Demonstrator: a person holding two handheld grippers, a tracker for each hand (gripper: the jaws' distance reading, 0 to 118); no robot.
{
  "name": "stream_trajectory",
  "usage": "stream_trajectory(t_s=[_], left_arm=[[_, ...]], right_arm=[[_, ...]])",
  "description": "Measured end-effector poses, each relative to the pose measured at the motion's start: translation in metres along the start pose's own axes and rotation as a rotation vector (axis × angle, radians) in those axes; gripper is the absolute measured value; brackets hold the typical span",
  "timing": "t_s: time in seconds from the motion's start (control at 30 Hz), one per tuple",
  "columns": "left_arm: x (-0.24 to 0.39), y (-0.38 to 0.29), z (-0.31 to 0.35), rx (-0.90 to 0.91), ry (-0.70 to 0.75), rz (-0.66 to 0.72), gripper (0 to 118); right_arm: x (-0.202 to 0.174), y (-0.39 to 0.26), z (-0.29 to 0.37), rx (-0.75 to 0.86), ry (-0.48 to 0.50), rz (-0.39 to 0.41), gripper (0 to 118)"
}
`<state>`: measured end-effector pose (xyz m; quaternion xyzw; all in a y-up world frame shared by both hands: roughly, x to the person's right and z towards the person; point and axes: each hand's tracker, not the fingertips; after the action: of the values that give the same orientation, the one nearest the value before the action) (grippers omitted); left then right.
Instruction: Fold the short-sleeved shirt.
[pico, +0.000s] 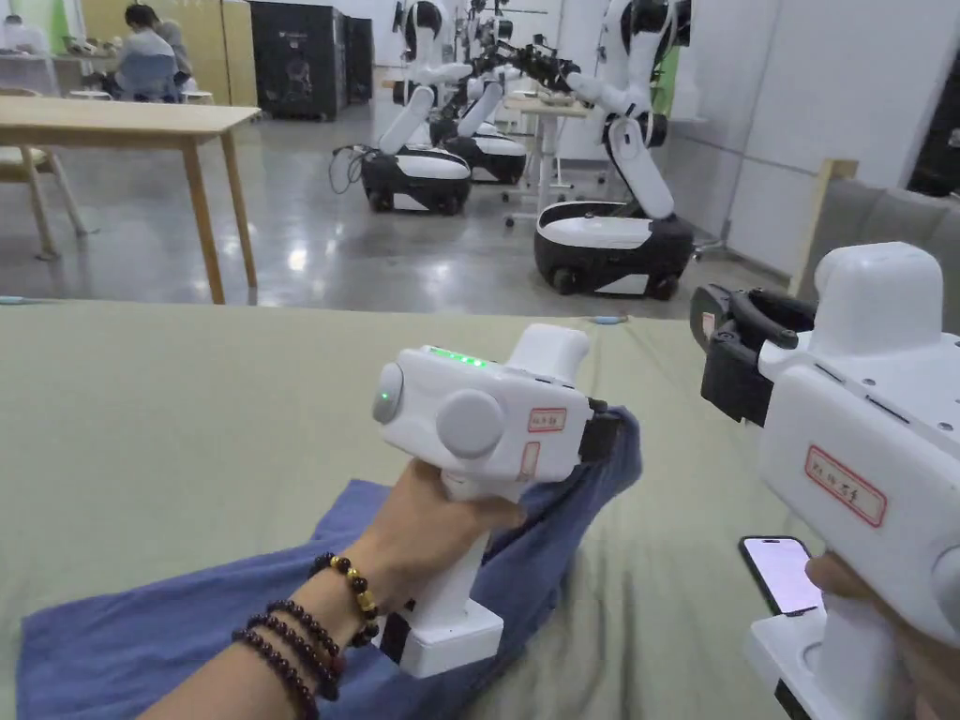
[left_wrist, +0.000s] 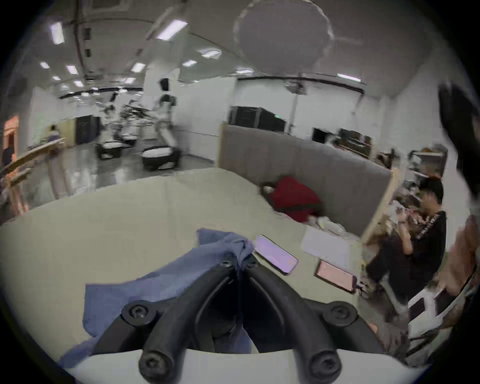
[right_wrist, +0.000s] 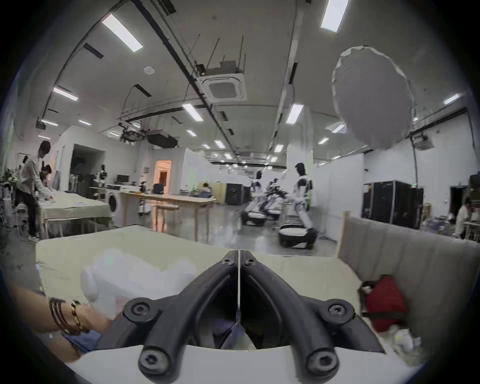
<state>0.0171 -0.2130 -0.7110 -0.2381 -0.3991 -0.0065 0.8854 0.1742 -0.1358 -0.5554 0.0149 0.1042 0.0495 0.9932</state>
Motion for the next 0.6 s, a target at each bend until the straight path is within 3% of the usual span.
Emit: stream_trajectory(t_s=[0.1,0.3,0.33,0.4,0.43,0.47,0.5,0.6], left_arm=[[0.021,-0.030,-0.060,-0.155,0.011,-0.015,0],[0.019,-0.106,-0.133,-0.383,0.134,-0.021,1],[0.019,-0.113,-0.138,-0.395,0.155,-0.025,16],[0.019,-0.121,-0.141,-0.378,0.190,-0.030,23],[0.018,-0.120,-0.140,-0.368,0.187,-0.007,53],[0.015,-0.114,-0.137,-0.362,0.167,0.045,91],[0.014,-0.110,-0.133,-0.351,0.154,0.081,116],[0.011,-0.078,-0.091,-0.212,0.159,0.121,114]], right_arm=[[0.027,-0.005,0.013,-0.005,-0.065,0.012,2],[0.054,-0.027,0.021,-0.059,-0.088,-0.026,2],[0.055,-0.030,0.022,-0.067,-0.091,-0.023,2],[0.057,-0.036,0.024,-0.082,-0.094,-0.018,2],[0.058,-0.037,0.025,-0.088,-0.095,-0.017,2],[0.058,-0.038,0.027,-0.092,-0.094,-0.018,2],[0.057,-0.038,0.028,-0.094,-0.093,-0.020,2],[0.054,-0.036,0.034,-0.087,-0.090,-0.031,2]])
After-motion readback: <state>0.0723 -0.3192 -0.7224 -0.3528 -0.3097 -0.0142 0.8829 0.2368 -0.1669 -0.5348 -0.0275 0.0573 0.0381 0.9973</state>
